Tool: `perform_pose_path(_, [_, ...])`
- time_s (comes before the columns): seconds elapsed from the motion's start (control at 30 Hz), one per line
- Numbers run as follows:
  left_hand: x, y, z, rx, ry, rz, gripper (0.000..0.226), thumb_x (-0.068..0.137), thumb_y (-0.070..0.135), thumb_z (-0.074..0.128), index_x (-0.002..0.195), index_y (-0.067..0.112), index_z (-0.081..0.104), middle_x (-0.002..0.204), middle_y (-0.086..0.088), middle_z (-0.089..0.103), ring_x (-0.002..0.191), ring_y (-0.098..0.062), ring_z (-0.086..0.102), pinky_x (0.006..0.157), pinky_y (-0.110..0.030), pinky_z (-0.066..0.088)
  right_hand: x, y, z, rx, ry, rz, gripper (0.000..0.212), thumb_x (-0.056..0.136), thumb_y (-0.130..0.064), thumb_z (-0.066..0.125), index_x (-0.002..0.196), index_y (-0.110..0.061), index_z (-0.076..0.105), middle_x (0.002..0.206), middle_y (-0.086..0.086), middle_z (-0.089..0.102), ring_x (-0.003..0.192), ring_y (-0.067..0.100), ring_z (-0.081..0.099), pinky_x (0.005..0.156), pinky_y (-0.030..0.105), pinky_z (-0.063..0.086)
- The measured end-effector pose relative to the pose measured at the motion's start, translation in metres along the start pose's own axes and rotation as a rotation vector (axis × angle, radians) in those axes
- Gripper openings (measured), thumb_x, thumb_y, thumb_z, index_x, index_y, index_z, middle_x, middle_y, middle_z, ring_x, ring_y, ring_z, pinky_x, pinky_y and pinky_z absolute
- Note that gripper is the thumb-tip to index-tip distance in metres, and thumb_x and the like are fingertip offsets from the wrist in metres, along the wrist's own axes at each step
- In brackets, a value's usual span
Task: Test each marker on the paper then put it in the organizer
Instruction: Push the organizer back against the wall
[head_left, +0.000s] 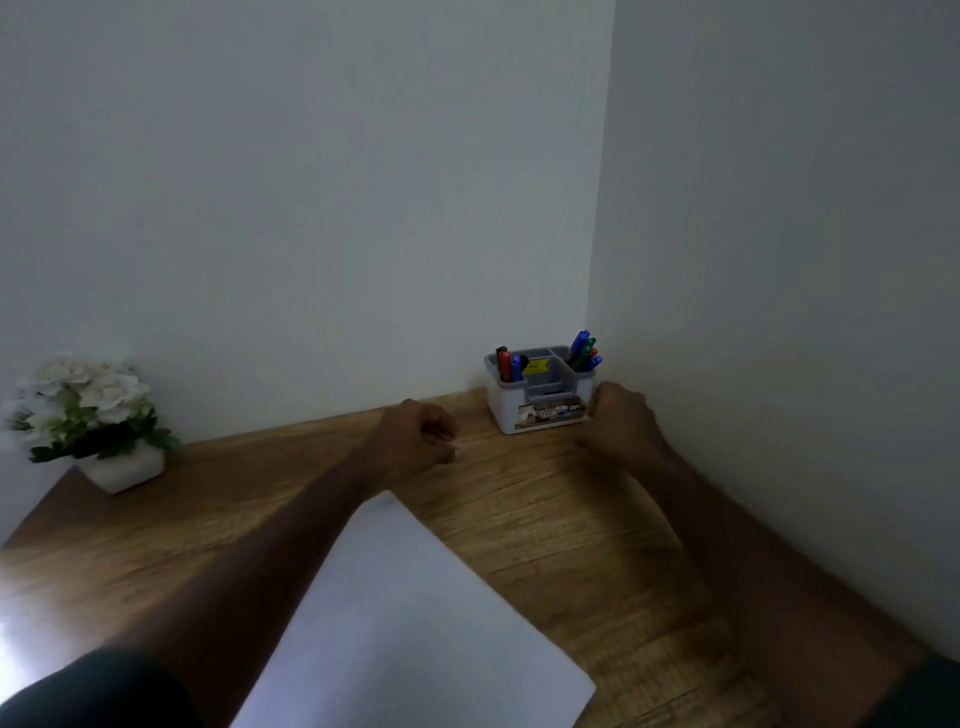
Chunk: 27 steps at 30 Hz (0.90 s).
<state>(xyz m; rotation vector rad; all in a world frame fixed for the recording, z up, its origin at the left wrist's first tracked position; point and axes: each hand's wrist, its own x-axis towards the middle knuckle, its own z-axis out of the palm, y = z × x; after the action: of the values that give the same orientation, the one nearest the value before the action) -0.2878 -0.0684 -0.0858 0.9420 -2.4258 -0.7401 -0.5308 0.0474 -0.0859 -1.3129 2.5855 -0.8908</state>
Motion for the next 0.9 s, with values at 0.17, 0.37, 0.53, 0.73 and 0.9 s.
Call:
perform_pose_path(0.17, [-0.068,-0.017,-0.033,0.08,0.079,-0.012,0.011,0.08,0.014,0.081,0.09,0.014,0.076,0.083,0.003,0.074,0.068,0.002,0.063,0.064,-0.006,0.044,-0.059,-0.043,0.01,-0.007,-0.179,-0.375,0.012,0.08,-0.011,0.077,0.083,-0.02,0.071,0.091,-0.004,0.068,0.086,0.011,0.064,0.068,0.022,0.049])
perform_pose_path(0.37, [-0.148,-0.047,-0.064,0.24,0.153,-0.079,0.022,0.076,0.019,0.084,0.061,0.024,0.068,0.061,0.015,0.065,0.059,0.0,0.057,0.058,-0.019,0.043,-0.123,-0.083,0.035,-0.017,-0.293,-0.616,0.018,0.084,-0.012,0.07,0.098,-0.019,0.079,0.1,-0.006,0.073,0.091,0.007,0.064,0.082,0.023,0.053])
perform_pose_path(0.53, [-0.205,-0.052,-0.079,0.293,0.15,-0.15,0.026,0.081,0.03,0.08,0.06,0.022,0.067,0.059,0.013,0.063,0.059,-0.003,0.056,0.053,-0.013,0.039,-0.143,-0.076,0.056,0.011,-0.386,-0.719,0.019,0.086,-0.021,0.07,0.103,-0.025,0.079,0.109,-0.009,0.073,0.097,0.002,0.062,0.089,0.023,0.05])
perform_pose_path(0.73, [-0.23,-0.057,-0.077,0.379,0.005,-0.293,0.05,0.076,0.062,0.072,0.117,0.034,0.068,0.116,0.018,0.061,0.111,-0.007,0.055,0.094,-0.031,0.047,-0.15,-0.069,0.071,-0.061,-0.289,-0.659,0.029,0.097,-0.037,0.058,0.122,-0.027,0.069,0.125,-0.007,0.067,0.116,0.013,0.058,0.101,0.035,0.047])
perform_pose_path(0.9, [-0.199,-0.07,-0.066,0.515,0.009,-0.322,0.066,0.088,0.067,0.053,0.144,0.031,0.049,0.152,0.006,0.047,0.144,-0.018,0.034,0.117,-0.049,0.024,-0.133,-0.07,0.082,-0.143,-0.247,-0.586,0.042,0.104,-0.037,0.044,0.141,-0.02,0.056,0.148,0.0,0.055,0.134,0.021,0.05,0.112,0.034,0.037])
